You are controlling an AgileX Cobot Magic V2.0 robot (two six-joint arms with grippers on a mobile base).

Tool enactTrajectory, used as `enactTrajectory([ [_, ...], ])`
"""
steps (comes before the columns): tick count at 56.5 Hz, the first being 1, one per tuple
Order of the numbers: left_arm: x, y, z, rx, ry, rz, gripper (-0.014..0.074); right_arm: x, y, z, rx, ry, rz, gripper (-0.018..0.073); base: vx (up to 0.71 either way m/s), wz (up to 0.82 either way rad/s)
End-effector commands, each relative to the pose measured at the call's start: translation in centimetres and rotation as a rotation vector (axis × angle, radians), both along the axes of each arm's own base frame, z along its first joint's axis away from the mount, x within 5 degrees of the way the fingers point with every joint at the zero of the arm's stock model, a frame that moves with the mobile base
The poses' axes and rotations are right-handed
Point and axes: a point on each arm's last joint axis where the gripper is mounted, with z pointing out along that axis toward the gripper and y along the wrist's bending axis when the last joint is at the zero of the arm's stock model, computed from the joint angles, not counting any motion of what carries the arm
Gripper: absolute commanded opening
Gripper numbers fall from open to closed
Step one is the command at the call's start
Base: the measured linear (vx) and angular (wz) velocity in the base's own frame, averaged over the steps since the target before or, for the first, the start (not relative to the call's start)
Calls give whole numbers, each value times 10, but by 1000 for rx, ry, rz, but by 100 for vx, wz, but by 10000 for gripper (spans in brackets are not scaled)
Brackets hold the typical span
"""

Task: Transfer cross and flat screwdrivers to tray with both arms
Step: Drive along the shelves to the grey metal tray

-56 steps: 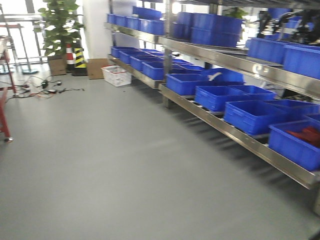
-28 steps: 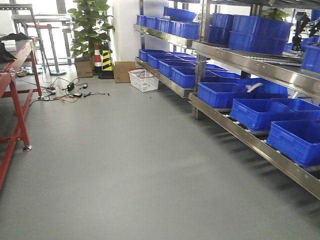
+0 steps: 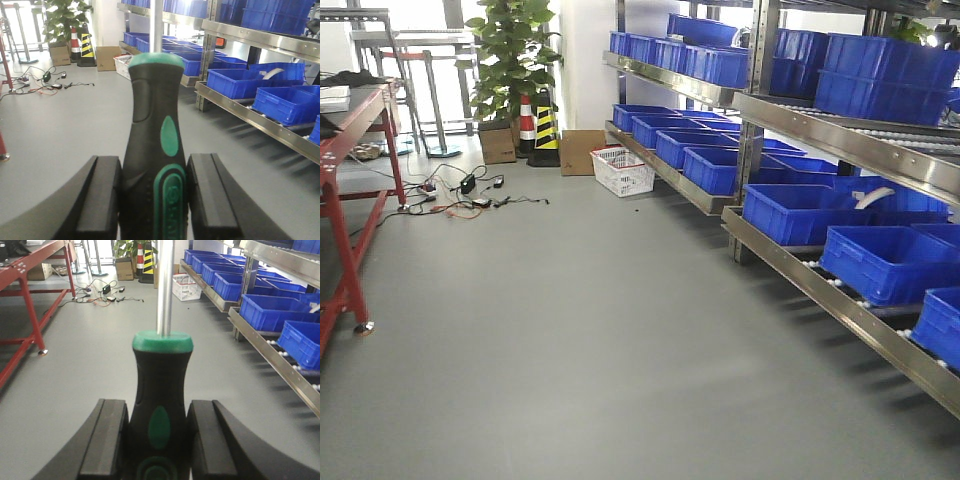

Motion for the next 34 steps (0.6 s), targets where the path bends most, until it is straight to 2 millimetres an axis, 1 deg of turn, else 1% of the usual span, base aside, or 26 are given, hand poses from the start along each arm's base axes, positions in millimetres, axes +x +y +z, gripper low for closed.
enactTrajectory([
  [1, -1, 0, 18, -26, -119, 4, -6, 0, -2, 17, 16, -111, -29, -8, 63, -4],
  [16, -1, 0, 18, -27, -119, 4, -6, 0, -2, 17, 16, -110, -29, -8, 63, -10],
  [34, -1, 0, 18, -26, -118, 4, -6, 0, -2, 17, 16, -110, -29, -8, 63, -17],
])
